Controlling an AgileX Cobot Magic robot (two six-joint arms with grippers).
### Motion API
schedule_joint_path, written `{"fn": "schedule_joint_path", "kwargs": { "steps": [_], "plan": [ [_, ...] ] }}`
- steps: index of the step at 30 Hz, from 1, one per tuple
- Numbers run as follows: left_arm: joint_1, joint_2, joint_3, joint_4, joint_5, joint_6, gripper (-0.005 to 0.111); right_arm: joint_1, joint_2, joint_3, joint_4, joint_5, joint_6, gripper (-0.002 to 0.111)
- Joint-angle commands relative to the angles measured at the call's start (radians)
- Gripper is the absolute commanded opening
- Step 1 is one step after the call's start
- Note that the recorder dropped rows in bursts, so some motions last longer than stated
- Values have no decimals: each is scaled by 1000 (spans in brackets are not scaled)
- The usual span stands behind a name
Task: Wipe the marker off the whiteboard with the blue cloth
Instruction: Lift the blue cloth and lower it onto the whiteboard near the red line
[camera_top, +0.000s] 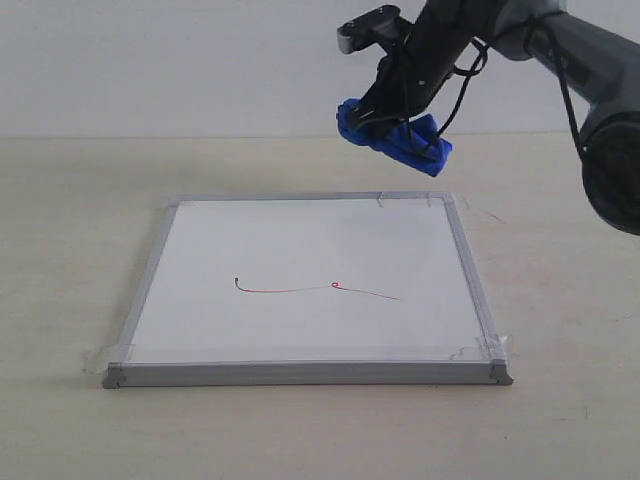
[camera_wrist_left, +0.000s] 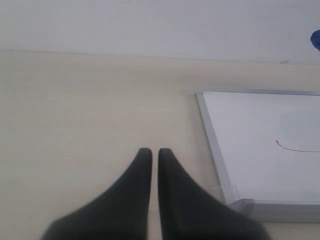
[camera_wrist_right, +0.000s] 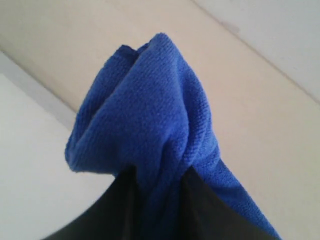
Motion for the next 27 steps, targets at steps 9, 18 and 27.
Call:
{"fn": "schedule_joint_path", "kwargs": {
  "steps": [9,18,27],
  "plan": [
    [-2,-4,-3,-1,-10,1,4,39,-164,153,-38,126,80,0],
    [-2,-4,-3,-1,-10,1,4,41,-447,740,-20,-204,72,0],
    [-2,-4,-3,-1,-10,1,4,109,-652,1178,28,-509,64,0]
  ]
}}
